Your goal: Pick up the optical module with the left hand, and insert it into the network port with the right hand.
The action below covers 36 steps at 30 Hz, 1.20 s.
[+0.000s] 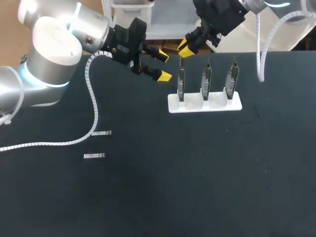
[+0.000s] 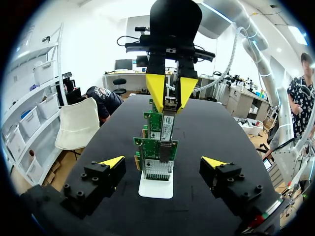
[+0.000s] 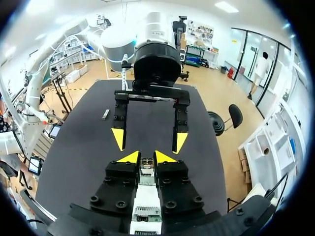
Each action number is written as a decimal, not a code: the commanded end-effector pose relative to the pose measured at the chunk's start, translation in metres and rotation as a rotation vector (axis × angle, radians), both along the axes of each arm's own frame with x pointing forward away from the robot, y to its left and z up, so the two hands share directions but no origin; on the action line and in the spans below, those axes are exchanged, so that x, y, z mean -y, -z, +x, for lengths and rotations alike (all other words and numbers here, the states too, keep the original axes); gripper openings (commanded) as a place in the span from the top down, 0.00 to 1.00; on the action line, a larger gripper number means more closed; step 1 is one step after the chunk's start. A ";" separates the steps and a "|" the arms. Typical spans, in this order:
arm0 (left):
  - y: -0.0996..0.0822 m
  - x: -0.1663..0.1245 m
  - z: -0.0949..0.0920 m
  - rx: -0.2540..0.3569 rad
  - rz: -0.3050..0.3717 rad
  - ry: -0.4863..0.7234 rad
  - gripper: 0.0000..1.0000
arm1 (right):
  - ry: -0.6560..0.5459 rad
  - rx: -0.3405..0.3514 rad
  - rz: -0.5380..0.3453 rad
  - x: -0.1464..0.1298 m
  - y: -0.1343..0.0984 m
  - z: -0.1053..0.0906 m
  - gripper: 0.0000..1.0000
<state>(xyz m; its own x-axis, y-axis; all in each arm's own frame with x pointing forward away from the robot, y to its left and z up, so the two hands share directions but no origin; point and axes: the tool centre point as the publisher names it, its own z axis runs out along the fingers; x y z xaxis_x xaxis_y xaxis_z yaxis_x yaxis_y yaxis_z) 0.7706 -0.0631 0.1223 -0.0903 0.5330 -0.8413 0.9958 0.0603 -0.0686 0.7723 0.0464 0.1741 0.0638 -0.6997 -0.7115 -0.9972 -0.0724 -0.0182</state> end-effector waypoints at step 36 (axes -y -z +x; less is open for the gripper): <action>0.000 0.001 0.001 -0.002 0.004 0.000 0.00 | -0.016 0.011 -0.004 -0.001 0.003 -0.004 1.00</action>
<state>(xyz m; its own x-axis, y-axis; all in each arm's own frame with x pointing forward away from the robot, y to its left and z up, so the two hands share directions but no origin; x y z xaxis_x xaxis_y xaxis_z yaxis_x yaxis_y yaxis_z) 0.7706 -0.0631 0.1223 -0.0903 0.5330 -0.8413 0.9958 0.0603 -0.0686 0.7675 0.0466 0.1734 0.0832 -0.7012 -0.7081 -0.9957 -0.0877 -0.0301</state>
